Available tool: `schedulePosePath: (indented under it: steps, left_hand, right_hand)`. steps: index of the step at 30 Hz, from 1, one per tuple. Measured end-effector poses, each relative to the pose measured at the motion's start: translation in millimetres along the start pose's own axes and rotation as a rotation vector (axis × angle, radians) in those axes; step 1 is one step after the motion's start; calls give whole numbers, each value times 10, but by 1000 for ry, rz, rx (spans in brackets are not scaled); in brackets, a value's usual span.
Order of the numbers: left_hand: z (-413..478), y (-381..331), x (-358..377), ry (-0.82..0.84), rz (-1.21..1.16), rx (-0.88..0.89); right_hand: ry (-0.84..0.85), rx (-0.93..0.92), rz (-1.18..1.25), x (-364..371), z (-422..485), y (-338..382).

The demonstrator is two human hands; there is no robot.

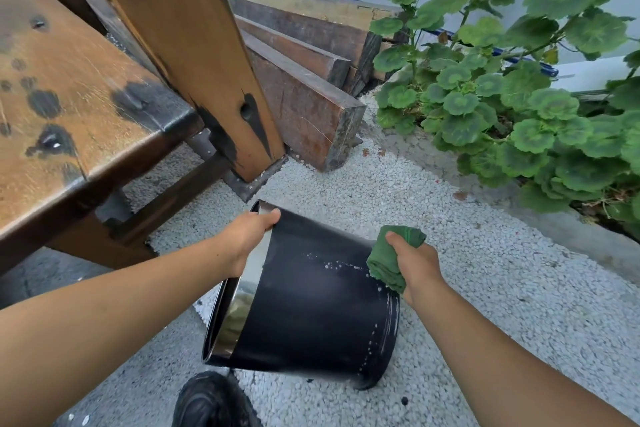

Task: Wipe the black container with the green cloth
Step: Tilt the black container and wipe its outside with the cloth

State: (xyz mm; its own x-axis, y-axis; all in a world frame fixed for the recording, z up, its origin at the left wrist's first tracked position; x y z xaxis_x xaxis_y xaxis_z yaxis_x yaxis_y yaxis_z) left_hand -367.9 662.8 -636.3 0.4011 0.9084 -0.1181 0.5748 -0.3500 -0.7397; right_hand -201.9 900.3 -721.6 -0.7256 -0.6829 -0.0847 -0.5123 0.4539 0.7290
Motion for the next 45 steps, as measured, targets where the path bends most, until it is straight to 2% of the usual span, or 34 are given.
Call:
schedulePosePath:
  steps: [3, 6, 9, 13, 16, 22, 27, 34, 45]
  left_hand:
    - [1, -45, 39, -60, 32, 42]
    - [-35, -82, 133, -100, 82, 62]
    - [-90, -135, 221, -127, 120, 96]
    - [-145, -172, 354, -26, 103, 150]
    - [-158, -187, 370, -9, 122, 160]
    - [-185, -196, 382, 28, 90, 215]
    - [-95, -130, 352, 33, 141, 179]
    - [-48, -166, 143, -21, 201, 200]
    - [100, -102, -188, -81, 223, 135]
  right_hand:
    - [-44, -163, -137, 104, -114, 203]
    - [8, -329, -208, 353, -369, 475]
    - [98, -382, -224, 661, -646, 599]
    - [164, -461, -388, 983, -894, 537]
    - [163, -511, -496, 1070, -944, 473]
    - [98, -485, -571, 945, -745, 461]
    - [51, -471, -618, 795, -551, 403]
    - [1, -442, -748, 647, -395, 283]
    - [-68, -400, -905, 397, -216, 141]
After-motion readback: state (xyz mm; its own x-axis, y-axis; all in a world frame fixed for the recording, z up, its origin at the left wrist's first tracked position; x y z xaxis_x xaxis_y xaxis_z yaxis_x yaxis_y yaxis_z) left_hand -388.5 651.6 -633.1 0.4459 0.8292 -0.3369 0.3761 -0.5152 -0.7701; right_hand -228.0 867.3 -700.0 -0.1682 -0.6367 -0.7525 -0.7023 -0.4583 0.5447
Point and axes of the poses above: each hand's wrist, its own z-axis towards the middle knuckle, its own x-axis out of the palm, y = z × x, the point moved 6 cm from there along z, towards the middle knuckle, and after that the axes turned 10 degrees about -z, right-handed, at the moved point
